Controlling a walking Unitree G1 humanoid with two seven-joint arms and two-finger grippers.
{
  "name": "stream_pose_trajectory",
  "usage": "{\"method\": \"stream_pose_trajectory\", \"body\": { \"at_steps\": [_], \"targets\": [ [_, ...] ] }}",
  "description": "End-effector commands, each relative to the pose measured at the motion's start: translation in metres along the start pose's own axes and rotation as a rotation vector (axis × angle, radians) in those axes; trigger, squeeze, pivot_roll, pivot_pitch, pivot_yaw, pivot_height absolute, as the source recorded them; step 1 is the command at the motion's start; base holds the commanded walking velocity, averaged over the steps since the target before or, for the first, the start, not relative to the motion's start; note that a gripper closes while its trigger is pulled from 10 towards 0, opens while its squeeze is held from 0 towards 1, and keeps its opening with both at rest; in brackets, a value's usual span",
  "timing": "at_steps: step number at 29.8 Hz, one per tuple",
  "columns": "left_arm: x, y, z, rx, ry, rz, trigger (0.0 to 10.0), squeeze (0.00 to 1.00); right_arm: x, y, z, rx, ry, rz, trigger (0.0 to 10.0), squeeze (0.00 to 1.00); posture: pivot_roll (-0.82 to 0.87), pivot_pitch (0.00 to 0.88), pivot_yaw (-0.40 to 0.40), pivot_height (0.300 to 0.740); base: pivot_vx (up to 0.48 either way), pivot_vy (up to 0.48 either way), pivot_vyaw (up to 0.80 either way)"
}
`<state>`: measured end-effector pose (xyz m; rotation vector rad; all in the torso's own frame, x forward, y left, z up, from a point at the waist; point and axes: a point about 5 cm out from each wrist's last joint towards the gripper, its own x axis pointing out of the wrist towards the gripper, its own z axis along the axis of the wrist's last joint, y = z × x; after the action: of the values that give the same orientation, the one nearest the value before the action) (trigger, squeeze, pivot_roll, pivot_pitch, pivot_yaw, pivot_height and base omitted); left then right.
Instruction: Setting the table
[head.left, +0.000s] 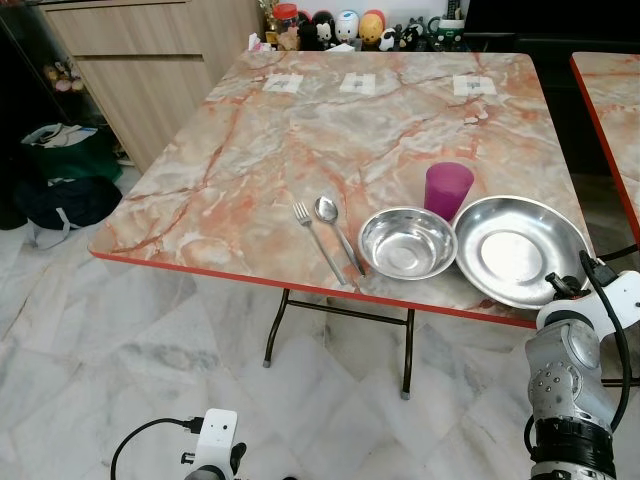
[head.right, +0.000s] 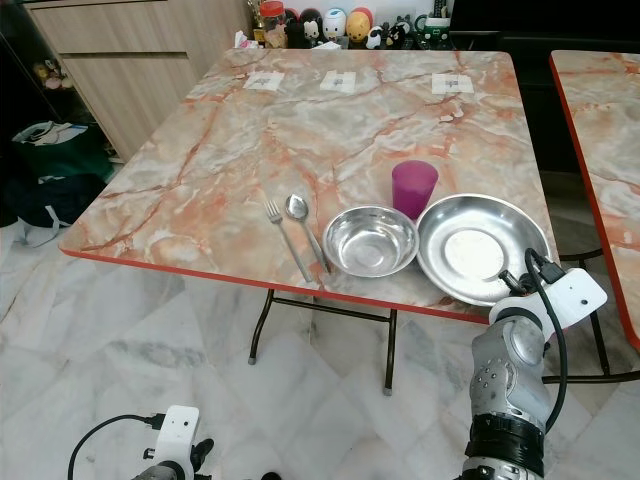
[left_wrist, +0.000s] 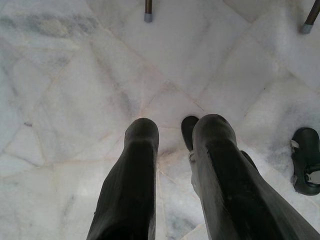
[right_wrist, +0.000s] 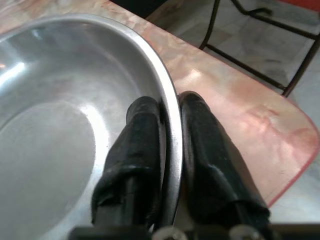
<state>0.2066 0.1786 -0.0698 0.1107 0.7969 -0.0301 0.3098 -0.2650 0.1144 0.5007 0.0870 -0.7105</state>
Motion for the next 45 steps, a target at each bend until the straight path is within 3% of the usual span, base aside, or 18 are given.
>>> {"method": "stream_pose_trajectory", "body": {
  "at_steps": [1,9,11,15,16,17,18,19,21,25,41,45],
  "targets": [
    [-0.002,0.002,-0.006,0.029,0.017,-0.004,10.0,0.0,-0.001,-0.009,0.001,-0.028,-0.032,-0.066,0.0,0.0,-0.09,0.13,0.074,0.74,0.0,0.0,0.0],
    [-0.002,0.002,-0.005,0.041,0.009,-0.007,10.0,0.0,-0.009,-0.033,0.028,-0.055,-0.242,-0.238,0.0,0.0,-0.09,0.13,0.076,0.74,0.0,0.0,0.0],
    [-0.002,0.003,-0.005,0.043,0.009,-0.008,10.0,0.0,-0.011,-0.033,0.036,-0.052,-0.297,-0.232,0.0,0.0,-0.09,0.13,0.077,0.74,0.0,0.0,0.0],
    [-0.002,0.003,-0.004,0.047,0.002,-0.012,10.0,0.0,-0.025,-0.008,0.043,0.037,-0.363,-0.033,0.0,0.0,-0.1,0.129,0.078,0.74,0.0,0.0,0.0],
    [-0.002,0.003,-0.004,0.047,0.002,-0.012,10.0,0.0,-0.025,-0.008,0.043,0.037,-0.363,-0.033,0.0,0.0,-0.1,0.129,0.078,0.74,0.0,0.0,0.0],
    [-0.002,0.003,-0.004,0.049,-0.001,-0.013,10.0,0.0,-0.028,-0.006,0.043,0.041,-0.367,-0.01,2.4,0.0,-0.1,0.129,0.078,0.74,0.0,0.0,0.0],
    [-0.002,0.003,-0.003,0.053,-0.005,-0.015,10.0,0.0,-0.032,-0.004,0.042,0.045,-0.374,0.02,7.0,0.0,-0.1,0.13,0.076,0.74,0.0,0.0,0.0],
    [-0.002,0.003,-0.003,0.061,-0.01,-0.016,10.0,0.0,-0.037,-0.004,0.041,0.045,-0.383,0.036,10.0,0.0,-0.11,0.131,0.077,0.74,0.0,0.0,0.0],
    [-0.001,0.003,-0.002,0.082,-0.015,-0.015,10.0,0.0,-0.045,-0.007,0.039,0.047,-0.394,0.047,10.0,0.0,-0.11,0.132,0.08,0.74,0.0,-0.202,0.0],
    [-0.001,0.003,-0.002,0.088,-0.013,-0.015,10.0,0.0,-0.044,-0.012,0.04,0.07,-0.403,0.028,10.0,0.0,-0.12,0.131,0.083,0.74,0.0,-0.467,0.0],
    [-0.002,0.004,-0.001,0.101,-0.021,-0.01,10.0,0.0,-0.044,0.006,0.056,0.154,-0.465,0.142,10.0,0.0,-0.11,0.128,0.082,0.74,0.0,-0.467,0.0],
    [-0.002,0.004,-0.001,0.104,-0.023,-0.011,10.0,0.0,-0.042,0.003,0.058,0.162,-0.463,0.133,10.0,0.0,-0.12,0.128,0.083,0.74,0.0,-0.468,0.0]
  ]
}}
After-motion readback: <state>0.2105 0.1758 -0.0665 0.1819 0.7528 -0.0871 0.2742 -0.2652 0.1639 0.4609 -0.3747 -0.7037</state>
